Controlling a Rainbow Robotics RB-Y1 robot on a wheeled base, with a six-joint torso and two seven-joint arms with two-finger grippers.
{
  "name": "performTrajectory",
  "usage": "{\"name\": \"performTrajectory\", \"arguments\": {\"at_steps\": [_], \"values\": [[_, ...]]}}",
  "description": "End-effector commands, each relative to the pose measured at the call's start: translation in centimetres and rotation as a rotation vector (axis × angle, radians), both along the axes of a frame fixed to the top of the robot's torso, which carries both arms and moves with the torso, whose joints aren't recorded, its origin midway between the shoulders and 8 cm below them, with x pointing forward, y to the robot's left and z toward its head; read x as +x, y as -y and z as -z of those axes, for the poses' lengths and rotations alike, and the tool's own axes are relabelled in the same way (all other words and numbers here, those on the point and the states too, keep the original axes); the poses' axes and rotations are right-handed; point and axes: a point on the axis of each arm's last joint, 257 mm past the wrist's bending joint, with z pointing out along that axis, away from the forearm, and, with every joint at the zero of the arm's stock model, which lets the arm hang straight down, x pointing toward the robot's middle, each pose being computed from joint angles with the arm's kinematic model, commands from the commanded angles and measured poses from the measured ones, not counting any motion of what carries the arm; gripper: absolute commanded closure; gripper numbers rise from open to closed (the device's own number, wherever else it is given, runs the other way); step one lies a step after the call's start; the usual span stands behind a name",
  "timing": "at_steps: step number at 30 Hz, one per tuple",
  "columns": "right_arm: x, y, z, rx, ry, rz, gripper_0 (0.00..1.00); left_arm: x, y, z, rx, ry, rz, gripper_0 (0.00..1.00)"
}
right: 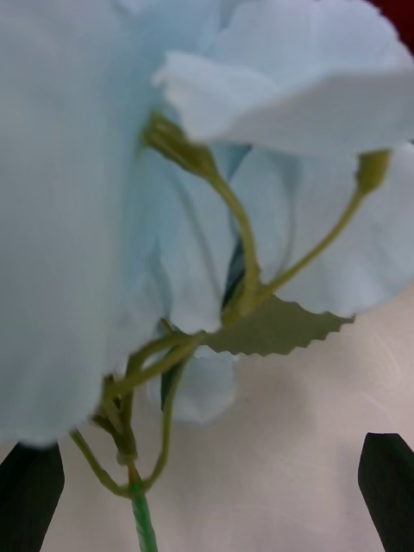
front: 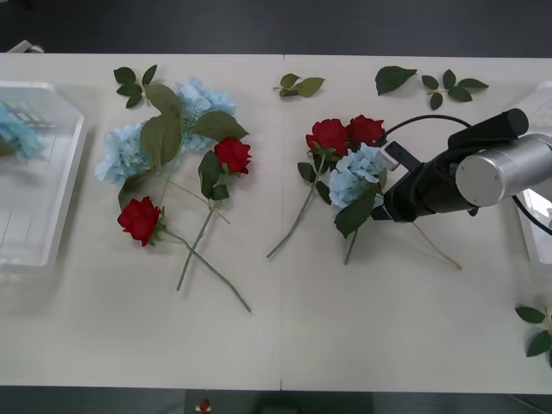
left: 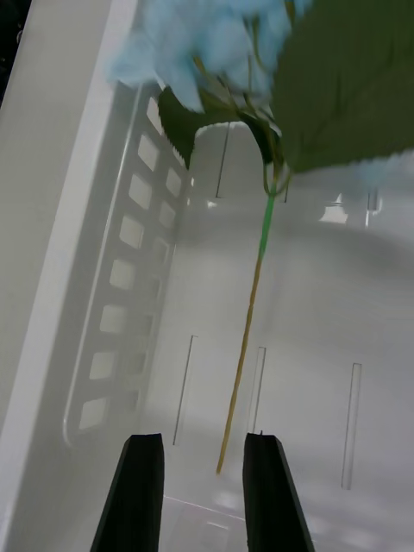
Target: Put the red flowers into the right box and the blue flowers into the left box
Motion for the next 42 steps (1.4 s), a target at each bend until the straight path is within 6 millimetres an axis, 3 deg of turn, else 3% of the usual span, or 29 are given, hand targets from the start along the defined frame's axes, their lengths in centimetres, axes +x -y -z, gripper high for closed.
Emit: {"name": "performTrajectory", "arguments": {"at_steps": [1, 2, 7, 10, 13, 18, 19, 20, 28, 32, 39, 42], "values": [[1.1, -0.7, -1.8, 0.026, 0.025, 0.020, 0.60, 1.0, -0.8, -3.3, 0.071, 0.035, 0.031, 0.26], [1.1, -0.8, -1.8, 0.029, 0.023, 0.020, 1.00, 1.0, -0.5, -3.3, 0.068, 0.033, 0.037, 0.24], [0.9, -0.9, -1.6, 0.027, 0.019, 0.017, 1.00, 0.5, 1.5, -3.8, 0.036, -0.010, 0.071, 0.21], [0.9, -0.8, -1.5, 0.024, 0.019, 0.017, 1.00, -0.4, 3.9, -4.8, 0.025, -0.053, 0.121, 0.19], [0.9, -0.9, -1.5, 0.025, 0.019, 0.017, 1.00, -0.6, 7.6, -5.5, -0.002, -0.087, 0.175, 0.19], [0.9, -0.8, -1.5, 0.022, 0.020, 0.017, 1.00, -0.2, 16.0, -6.6, -0.065, -0.083, 0.277, 0.19], [0.9, -0.8, -1.5, 0.023, 0.018, 0.017, 1.00, 0.0, 16.8, -6.6, -0.079, -0.080, 0.282, 0.20], [0.9, -0.8, -1.5, 0.023, 0.019, 0.016, 1.00, 0.3, 19.2, -6.6, -0.112, -0.074, 0.300, 0.19], [0.8, -0.9, -2.0, 0.029, 0.020, 0.012, 1.00, 3.0, 30.1, -4.9, -0.363, -0.068, 0.296, 0.19], [0.5, -1.0, -3.0, 0.042, 0.024, 0.007, 1.00, 4.7, 33.0, -3.7, -0.416, -0.088, 0.222, 0.19], [-0.8, -2.6, -6.2, 0.170, 0.020, 0.009, 1.00, 8.1, 33.8, -2.4, -0.330, -0.061, 0.002, 0.19], [-2.0, -4.4, -8.9, 0.347, -0.017, 0.026, 1.00, 9.6, 34.4, -1.4, -0.394, -0.052, -0.097, 0.20]]}}
